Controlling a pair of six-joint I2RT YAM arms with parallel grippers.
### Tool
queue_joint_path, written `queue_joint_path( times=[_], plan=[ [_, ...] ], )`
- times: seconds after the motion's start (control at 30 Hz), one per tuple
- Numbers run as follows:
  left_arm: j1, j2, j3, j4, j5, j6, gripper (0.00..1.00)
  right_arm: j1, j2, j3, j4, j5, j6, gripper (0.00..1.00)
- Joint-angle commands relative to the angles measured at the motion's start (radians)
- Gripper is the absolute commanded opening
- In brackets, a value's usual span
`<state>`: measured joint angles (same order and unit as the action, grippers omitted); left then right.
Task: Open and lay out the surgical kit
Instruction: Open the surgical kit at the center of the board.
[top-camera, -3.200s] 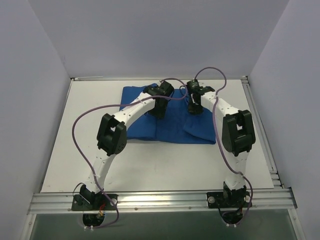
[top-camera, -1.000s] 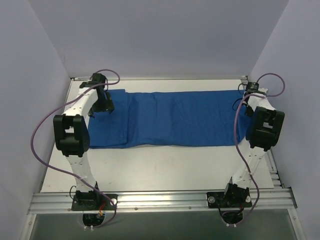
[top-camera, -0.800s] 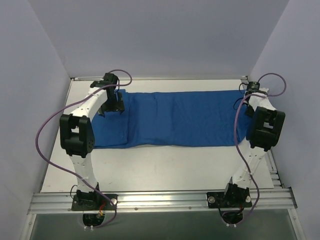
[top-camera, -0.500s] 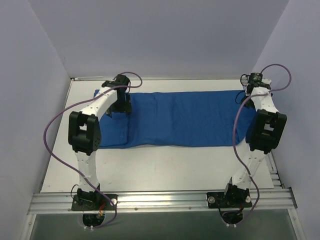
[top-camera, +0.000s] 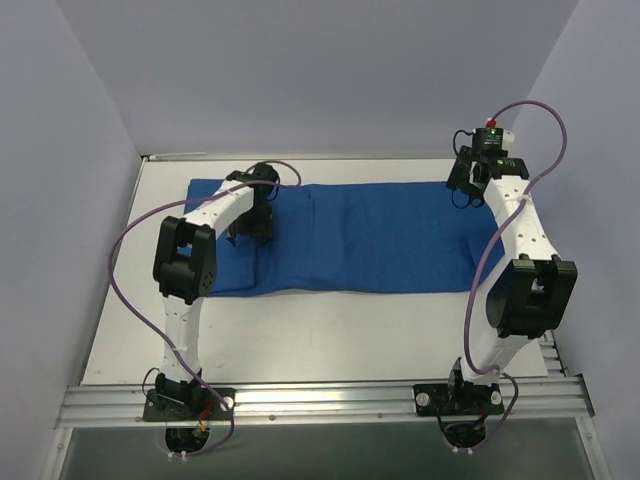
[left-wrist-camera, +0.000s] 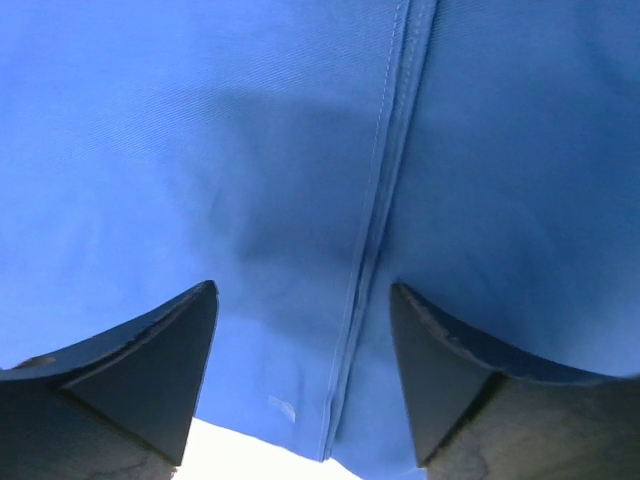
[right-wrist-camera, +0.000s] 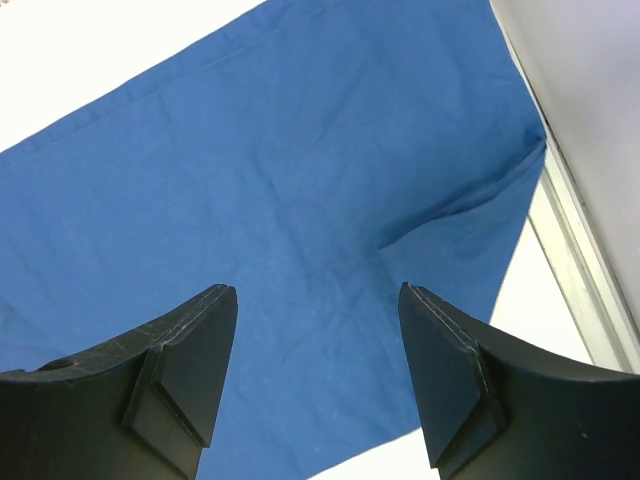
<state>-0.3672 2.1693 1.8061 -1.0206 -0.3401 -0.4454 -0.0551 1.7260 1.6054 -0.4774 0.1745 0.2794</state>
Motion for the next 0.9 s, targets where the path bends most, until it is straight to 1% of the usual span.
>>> queue_joint_path(
  times=[0.0, 0.07, 0.13, 0.17, 0.2, 0.27, 0.3, 0.33, 0.4, 0.43, 0.5, 0.53, 0.57, 0.63, 0.7, 0.73, 0.77, 0.8, 0.83, 0.87],
  plan=[
    [-0.009, 0.058, 0.016, -0.007, -0.033, -0.013, 0.77, -0.015, -0.049, 0.004, -0.03, 0.002, -0.017, 0.66],
    [-0.01, 0.069, 0.015, -0.001, -0.048, -0.007, 0.76, -0.015, -0.065, 0.017, -0.04, 0.013, -0.025, 0.66],
    [-0.01, 0.083, 0.015, 0.004, -0.056, -0.003, 0.72, -0.017, -0.08, 0.028, -0.04, 0.004, -0.025, 0.66],
    [-0.009, 0.086, 0.015, 0.005, -0.062, 0.004, 0.68, -0.017, -0.083, 0.028, -0.04, -0.001, -0.025, 0.66],
    [-0.009, 0.089, 0.015, 0.01, -0.063, 0.008, 0.6, -0.017, -0.086, 0.028, -0.038, -0.004, -0.025, 0.66],
    [-0.004, 0.086, 0.027, 0.001, -0.071, 0.01, 0.47, -0.017, -0.089, 0.027, -0.035, -0.004, -0.022, 0.66],
    [0.004, 0.071, 0.032, -0.002, -0.079, 0.011, 0.4, -0.015, -0.088, 0.025, -0.036, -0.004, -0.022, 0.66],
    [0.008, 0.06, 0.036, -0.006, -0.082, 0.013, 0.3, -0.015, -0.083, 0.025, -0.036, -0.006, -0.022, 0.66],
    [0.019, 0.022, 0.044, -0.015, -0.095, 0.02, 0.28, -0.015, -0.08, 0.025, -0.035, -0.009, -0.022, 0.66],
    [0.036, 0.009, 0.055, -0.022, -0.1, 0.025, 0.23, -0.015, -0.072, 0.031, -0.035, -0.009, -0.019, 0.66],
    [0.056, -0.025, 0.064, -0.044, -0.108, 0.03, 0.2, -0.015, -0.063, 0.036, -0.033, -0.026, -0.014, 0.66],
    [0.083, -0.038, 0.067, -0.052, -0.109, 0.037, 0.19, -0.014, -0.054, 0.04, -0.032, -0.033, -0.013, 0.66],
    [0.1, -0.051, 0.076, -0.061, -0.112, 0.039, 0.13, -0.014, -0.048, 0.047, -0.033, -0.039, -0.008, 0.66],
    [0.137, -0.091, 0.082, -0.093, -0.141, 0.045, 0.07, -0.011, -0.033, 0.053, -0.035, -0.053, -0.006, 0.66],
    [0.215, -0.138, 0.084, -0.122, -0.174, 0.048, 0.07, -0.008, -0.019, 0.059, -0.035, -0.075, 0.001, 0.65],
    [0.25, -0.153, 0.084, -0.136, -0.222, 0.04, 0.07, -0.006, -0.014, 0.059, -0.038, -0.082, 0.007, 0.65],
    [0.333, -0.166, 0.084, -0.142, -0.238, 0.048, 0.07, -0.003, -0.011, 0.059, -0.04, -0.089, 0.015, 0.65],
    [0.377, -0.189, 0.081, -0.145, -0.253, 0.062, 0.08, -0.002, -0.008, 0.045, -0.03, -0.108, 0.029, 0.65],
    [0.436, -0.195, 0.088, -0.154, -0.275, 0.08, 0.09, -0.002, -0.003, 0.039, -0.03, -0.119, 0.038, 0.65],
    [0.48, -0.2, 0.101, -0.162, -0.315, 0.092, 0.21, -0.002, 0.001, 0.034, -0.032, -0.127, 0.049, 0.65]
  ],
)
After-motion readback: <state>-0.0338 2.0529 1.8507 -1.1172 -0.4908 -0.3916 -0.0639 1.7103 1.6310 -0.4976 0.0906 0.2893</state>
